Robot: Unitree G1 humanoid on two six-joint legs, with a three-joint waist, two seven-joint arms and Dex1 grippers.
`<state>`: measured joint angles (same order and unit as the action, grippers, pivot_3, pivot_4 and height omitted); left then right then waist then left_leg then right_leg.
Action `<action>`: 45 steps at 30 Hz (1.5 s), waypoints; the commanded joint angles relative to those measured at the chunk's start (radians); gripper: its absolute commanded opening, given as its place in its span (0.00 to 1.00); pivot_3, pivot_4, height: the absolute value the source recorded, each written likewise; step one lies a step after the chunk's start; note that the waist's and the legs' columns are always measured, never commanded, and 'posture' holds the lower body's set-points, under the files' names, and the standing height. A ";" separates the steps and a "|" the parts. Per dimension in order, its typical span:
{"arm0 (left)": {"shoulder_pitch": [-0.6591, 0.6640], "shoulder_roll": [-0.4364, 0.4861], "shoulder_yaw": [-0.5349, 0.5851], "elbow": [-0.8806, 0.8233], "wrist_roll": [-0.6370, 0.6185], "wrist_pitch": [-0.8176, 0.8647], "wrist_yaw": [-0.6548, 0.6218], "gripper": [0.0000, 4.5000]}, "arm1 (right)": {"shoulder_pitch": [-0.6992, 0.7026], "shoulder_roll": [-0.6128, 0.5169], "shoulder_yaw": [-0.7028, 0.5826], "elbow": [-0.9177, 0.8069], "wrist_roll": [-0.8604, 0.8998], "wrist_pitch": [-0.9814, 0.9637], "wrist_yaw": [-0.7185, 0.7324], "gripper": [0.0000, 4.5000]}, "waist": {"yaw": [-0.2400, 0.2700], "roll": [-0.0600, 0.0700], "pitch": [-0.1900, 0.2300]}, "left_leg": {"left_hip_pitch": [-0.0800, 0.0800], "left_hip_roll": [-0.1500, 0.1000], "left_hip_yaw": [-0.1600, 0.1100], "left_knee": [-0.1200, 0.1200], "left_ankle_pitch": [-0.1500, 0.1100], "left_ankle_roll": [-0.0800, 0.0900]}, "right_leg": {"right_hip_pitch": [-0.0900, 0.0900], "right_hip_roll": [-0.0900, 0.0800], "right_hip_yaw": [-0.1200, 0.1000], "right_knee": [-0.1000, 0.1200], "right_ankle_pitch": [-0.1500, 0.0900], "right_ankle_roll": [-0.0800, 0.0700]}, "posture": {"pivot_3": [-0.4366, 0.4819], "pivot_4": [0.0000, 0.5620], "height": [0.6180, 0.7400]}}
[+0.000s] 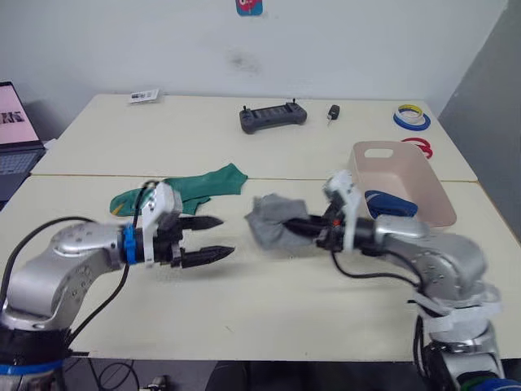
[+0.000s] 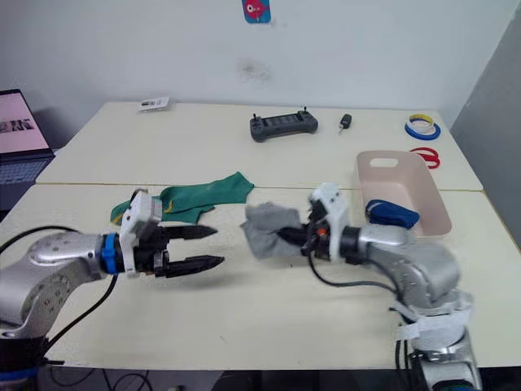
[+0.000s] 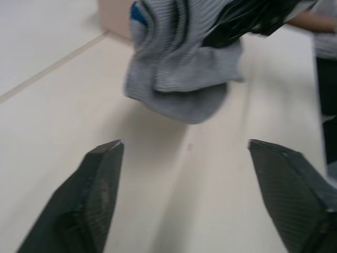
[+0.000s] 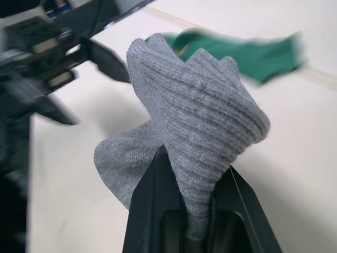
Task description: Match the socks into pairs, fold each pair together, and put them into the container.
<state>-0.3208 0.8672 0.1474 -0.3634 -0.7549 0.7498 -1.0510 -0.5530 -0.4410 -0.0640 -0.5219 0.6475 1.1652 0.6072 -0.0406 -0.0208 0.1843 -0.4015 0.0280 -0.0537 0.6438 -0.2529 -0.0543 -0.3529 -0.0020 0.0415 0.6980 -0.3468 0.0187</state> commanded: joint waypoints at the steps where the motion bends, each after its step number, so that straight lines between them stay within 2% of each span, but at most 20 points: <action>1: -0.094 -0.029 0.004 -0.044 -0.106 0.079 0.039 1.00 | -0.055 -0.109 -0.133 -0.014 0.003 -0.075 0.012 0.02 | 0.003 0.000 0.000 | 0.000 0.000 0.000 0.000 0.000 0.000 | 0.000 0.000 0.000 0.000 0.000 0.000 | 0.48 0.27 1.00; 3: -0.147 -0.050 0.000 -0.043 -0.150 0.115 0.059 1.00 | -0.072 -0.204 -0.151 0.028 -0.053 -0.154 0.028 0.02 | 0.002 0.000 0.000 | 0.000 0.000 0.002 0.000 0.000 0.000 | 0.000 0.000 0.001 -0.001 0.000 0.000 | 0.48 0.27 1.00; 7: -0.232 -0.077 -0.014 -0.046 -0.207 0.168 0.076 1.00 | -0.058 -0.422 -0.045 0.178 -0.308 -0.471 0.083 0.02 | 0.004 0.000 0.001 | 0.000 0.000 0.002 0.000 0.000 0.000 | 0.000 0.000 0.002 -0.002 0.000 0.000 | 0.48 0.27 1.00; 12: -0.295 -0.088 -0.034 -0.051 -0.223 0.182 0.080 1.00 | -0.101 -0.530 0.139 0.465 -0.630 -0.928 0.092 0.02 | -0.005 -0.001 0.001 | 0.001 0.000 0.005 0.001 0.000 0.000 | 0.000 0.000 0.002 -0.002 0.000 0.000 | 0.48 0.27 1.00; 18: -0.354 -0.110 -0.046 -0.062 -0.221 0.175 0.117 1.00 | -0.226 -0.521 0.311 0.823 -0.890 -1.294 0.086 0.02 | -0.009 -0.001 0.001 | 0.001 0.000 0.005 0.001 0.002 -0.003 | 0.000 0.000 0.003 -0.001 0.000 0.000 | 0.48 0.27 1.00; 24: -0.348 -0.113 -0.054 -0.077 -0.209 0.164 0.132 1.00 | -0.377 -0.452 0.425 1.148 -1.067 -1.497 0.042 0.02 | -0.011 -0.001 0.002 | 0.001 0.000 0.006 0.001 0.003 -0.004 | 0.000 0.000 0.003 -0.002 0.000 0.000 | 0.48 0.27 1.00; 29: -0.335 -0.114 -0.056 -0.085 -0.199 0.155 0.137 1.00 | -0.422 -0.408 0.481 1.279 -1.135 -1.587 0.085 0.02 | -0.010 -0.001 0.002 | 0.001 0.001 0.005 0.002 0.003 -0.005 | 0.001 0.000 0.004 -0.001 0.000 0.000 | 0.48 0.27 1.00; 35: -0.324 -0.112 -0.057 -0.086 -0.188 0.147 0.139 1.00 | -0.432 -0.404 0.490 1.314 -1.140 -1.635 0.166 0.02 | -0.008 -0.001 0.002 | 0.001 0.000 0.004 0.002 0.003 -0.005 | 0.001 -0.001 0.003 -0.001 0.000 0.000 | 0.48 0.27 1.00; 37: -0.323 -0.113 -0.060 -0.085 -0.182 0.144 0.138 1.00 | -0.437 -0.412 0.482 1.311 -1.128 -1.635 0.210 0.18 | -0.008 -0.001 0.002 | 0.001 0.000 0.004 0.002 0.003 -0.005 | 0.002 -0.001 0.003 -0.001 0.000 0.000 | 0.48 0.27 1.00; 40: -0.323 -0.116 -0.069 -0.078 -0.169 0.135 0.136 1.00 | -0.457 -0.420 0.453 1.297 -1.078 -1.619 0.299 0.37 | -0.007 -0.001 0.002 | 0.001 0.000 0.004 0.002 0.003 -0.005 | 0.002 -0.001 0.003 -0.001 0.000 0.000 | 0.48 0.27 1.00; 45: -0.331 -0.120 -0.083 -0.065 -0.145 0.122 0.128 1.00 | -0.519 -0.426 0.415 1.294 -1.023 -1.579 0.407 0.78 | -0.007 -0.001 0.002 | 0.001 0.000 0.004 0.002 0.003 -0.005 | 0.002 -0.001 0.003 -0.001 0.000 0.000 | 0.48 0.27 1.00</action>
<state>-0.6390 0.7480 0.0619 -0.4207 -0.9040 0.8912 -0.9165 -1.0402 -0.8434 0.3930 0.7913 -0.4067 -0.4234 0.9835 -0.0476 -0.0218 0.1859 -0.4004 0.0285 -0.0496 0.6461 -0.2502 -0.0588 -0.3515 -0.0029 0.0445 0.6971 -0.3465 0.0183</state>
